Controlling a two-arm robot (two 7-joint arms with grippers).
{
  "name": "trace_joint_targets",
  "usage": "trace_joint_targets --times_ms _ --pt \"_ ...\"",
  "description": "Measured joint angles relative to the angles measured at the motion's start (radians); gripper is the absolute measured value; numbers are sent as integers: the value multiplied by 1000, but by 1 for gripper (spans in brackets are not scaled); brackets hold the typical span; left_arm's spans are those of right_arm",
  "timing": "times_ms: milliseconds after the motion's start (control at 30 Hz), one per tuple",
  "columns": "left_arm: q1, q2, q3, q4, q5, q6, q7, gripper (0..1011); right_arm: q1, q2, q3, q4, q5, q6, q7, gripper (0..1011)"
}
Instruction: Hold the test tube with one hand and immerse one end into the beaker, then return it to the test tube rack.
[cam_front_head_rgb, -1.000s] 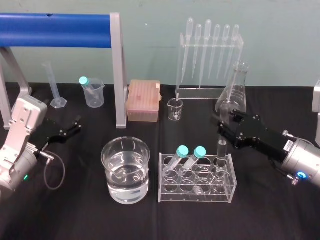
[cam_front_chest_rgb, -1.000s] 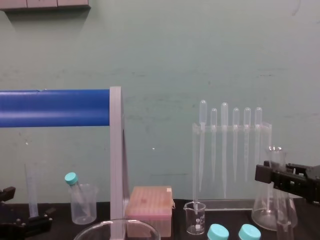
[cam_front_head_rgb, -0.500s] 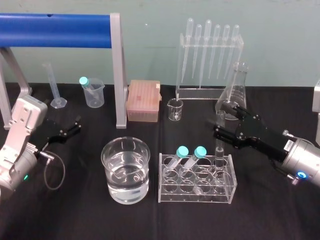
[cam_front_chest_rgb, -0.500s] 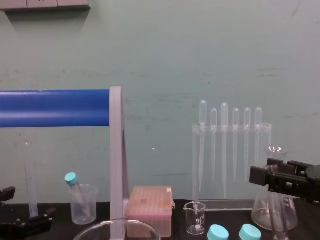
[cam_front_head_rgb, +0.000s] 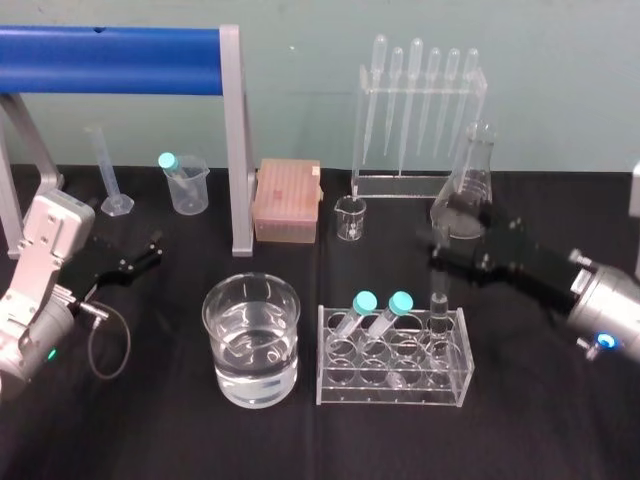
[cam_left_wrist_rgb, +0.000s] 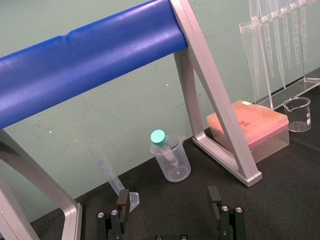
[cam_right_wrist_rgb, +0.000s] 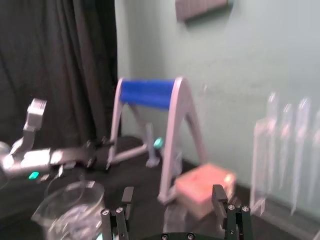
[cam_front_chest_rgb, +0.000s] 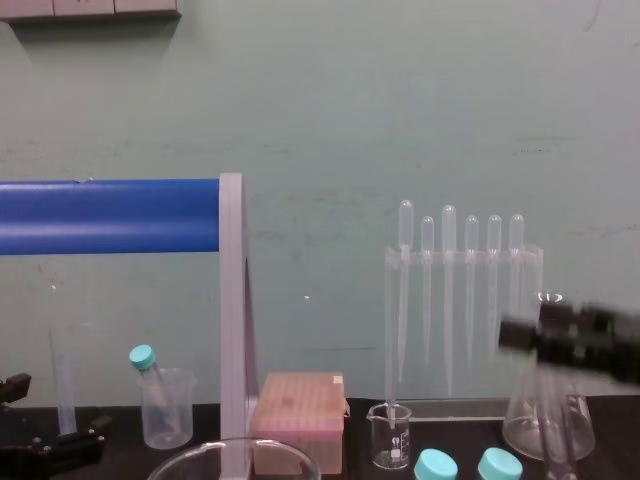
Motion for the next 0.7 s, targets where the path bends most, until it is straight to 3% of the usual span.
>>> trace_joint_targets --times_ms 233,333,433,533,700 --pt "0 0 0 0 0 0 0 1000 13 -24 72 -40 -44 -96 -85 1000" --pt "0 0 0 0 0 0 0 1000 12 -42 124 -51 -110 -120 -210 1000" --pt "0 0 0 0 0 0 0 1000 4 -55 152 -46 -156 -105 -304 1000" --pt "0 0 0 0 0 0 0 1000 -8 -68 166 -15 -172 -72 -353 1000" --pt "0 0 0 0 0 0 0 1000 -34 -92 168 47 -171 -19 -378 1000"
